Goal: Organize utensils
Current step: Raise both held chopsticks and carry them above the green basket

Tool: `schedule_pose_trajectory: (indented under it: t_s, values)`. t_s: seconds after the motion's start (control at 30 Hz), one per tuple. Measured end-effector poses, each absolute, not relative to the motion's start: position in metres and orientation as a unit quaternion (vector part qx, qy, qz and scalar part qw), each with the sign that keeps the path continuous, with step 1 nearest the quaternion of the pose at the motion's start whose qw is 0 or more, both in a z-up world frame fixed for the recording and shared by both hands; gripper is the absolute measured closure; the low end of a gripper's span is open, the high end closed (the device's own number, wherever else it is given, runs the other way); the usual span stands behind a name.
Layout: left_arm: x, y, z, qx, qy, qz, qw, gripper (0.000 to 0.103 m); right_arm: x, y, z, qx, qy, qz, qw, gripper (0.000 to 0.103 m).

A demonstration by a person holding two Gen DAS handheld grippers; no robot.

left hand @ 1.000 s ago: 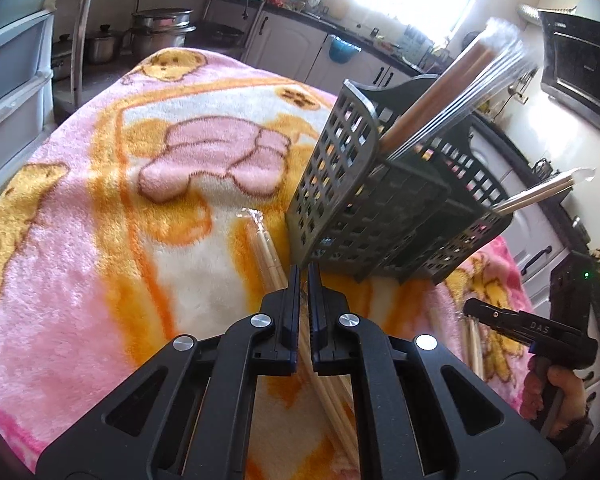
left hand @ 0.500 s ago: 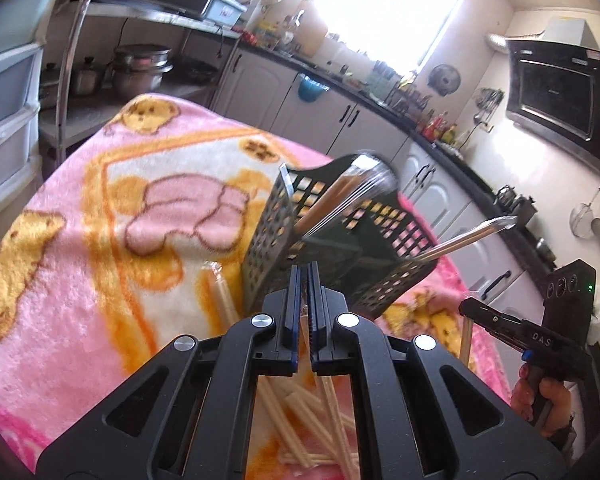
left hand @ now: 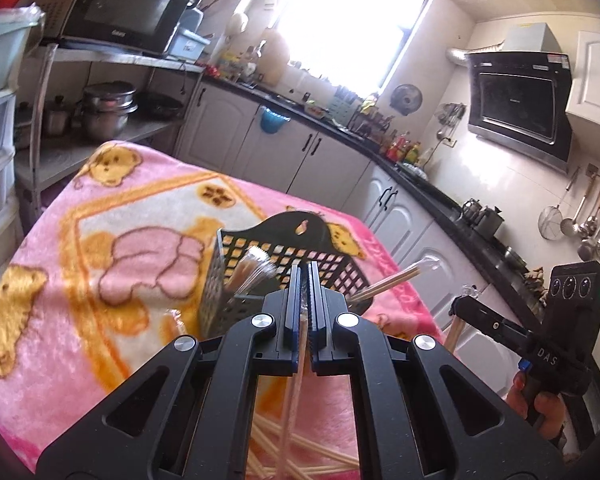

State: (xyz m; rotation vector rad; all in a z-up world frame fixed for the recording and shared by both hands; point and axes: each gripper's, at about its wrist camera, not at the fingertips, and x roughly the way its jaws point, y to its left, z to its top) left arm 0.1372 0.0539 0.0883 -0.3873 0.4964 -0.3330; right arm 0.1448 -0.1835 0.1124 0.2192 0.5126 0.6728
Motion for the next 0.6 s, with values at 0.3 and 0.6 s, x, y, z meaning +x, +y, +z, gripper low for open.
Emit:
schedule_pose_trajectory:
  t_s: [0.3, 0.6]
  values:
    - [0.141, 0.039, 0.117, -0.177, 0.215, -0.189, 0.942, 0.102, 0.135, -0.183, 0.136, 0.091, 0.196, 0.323, 0.921, 0.097]
    - [0.146, 0.03, 0.153, -0.173, 0.175, -0.212, 0.946, 0.102, 0.141, -0.181, 0.156, 0.082, 0.157, 0.32, 0.931, 0.097]
